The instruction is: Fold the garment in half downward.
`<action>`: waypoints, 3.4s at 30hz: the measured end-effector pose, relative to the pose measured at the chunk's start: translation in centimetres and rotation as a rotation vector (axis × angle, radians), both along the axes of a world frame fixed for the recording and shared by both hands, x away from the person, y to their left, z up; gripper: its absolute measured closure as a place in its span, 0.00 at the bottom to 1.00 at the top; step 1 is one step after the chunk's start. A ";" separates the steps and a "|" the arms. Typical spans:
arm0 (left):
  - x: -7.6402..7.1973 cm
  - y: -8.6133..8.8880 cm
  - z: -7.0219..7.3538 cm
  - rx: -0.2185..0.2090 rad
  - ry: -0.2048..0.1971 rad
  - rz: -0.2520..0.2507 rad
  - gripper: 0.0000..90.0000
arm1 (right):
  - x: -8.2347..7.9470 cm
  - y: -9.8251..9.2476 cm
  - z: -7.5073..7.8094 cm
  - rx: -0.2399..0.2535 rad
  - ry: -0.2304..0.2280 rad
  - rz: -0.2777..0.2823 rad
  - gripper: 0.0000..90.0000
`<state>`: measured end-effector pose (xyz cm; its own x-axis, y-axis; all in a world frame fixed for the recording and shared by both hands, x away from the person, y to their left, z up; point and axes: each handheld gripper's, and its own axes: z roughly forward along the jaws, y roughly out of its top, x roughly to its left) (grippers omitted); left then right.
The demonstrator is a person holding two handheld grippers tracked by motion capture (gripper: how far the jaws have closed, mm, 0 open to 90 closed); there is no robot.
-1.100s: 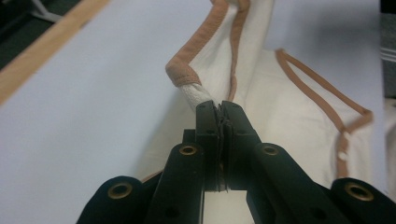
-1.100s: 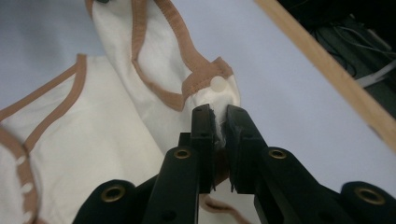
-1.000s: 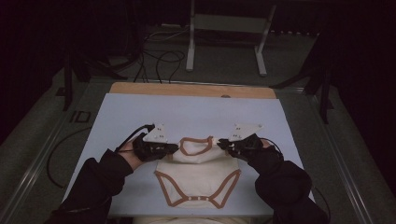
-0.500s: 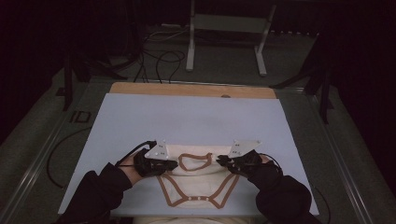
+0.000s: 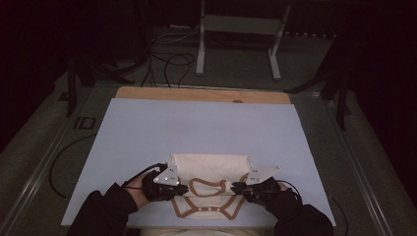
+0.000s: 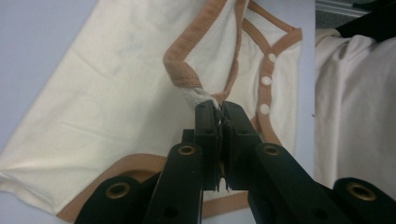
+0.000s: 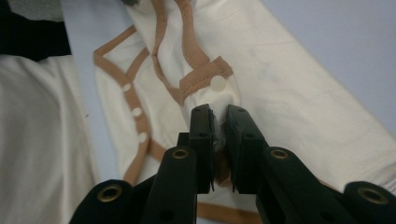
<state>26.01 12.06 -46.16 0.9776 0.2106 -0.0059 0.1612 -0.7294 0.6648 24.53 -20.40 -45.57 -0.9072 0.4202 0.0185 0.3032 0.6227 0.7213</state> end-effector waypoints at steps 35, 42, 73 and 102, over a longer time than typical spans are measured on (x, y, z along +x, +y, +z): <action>0.7 1.1 0.4 -0.083 0.047 0.040 0.02 | 0.7 -0.9 0.5 0.107 -0.006 -0.022 0.11; 1.9 1.4 0.8 -0.097 0.036 0.066 0.02 | 1.9 -1.2 0.9 0.092 -0.035 -0.034 0.11; 8.2 3.4 -0.6 -0.097 0.057 0.231 0.02 | 8.6 -3.0 -0.1 0.041 -0.016 -0.134 0.12; 11.8 3.3 -5.2 0.036 0.076 0.308 0.43 | 11.4 -3.6 -4.8 -0.010 0.097 -0.239 0.18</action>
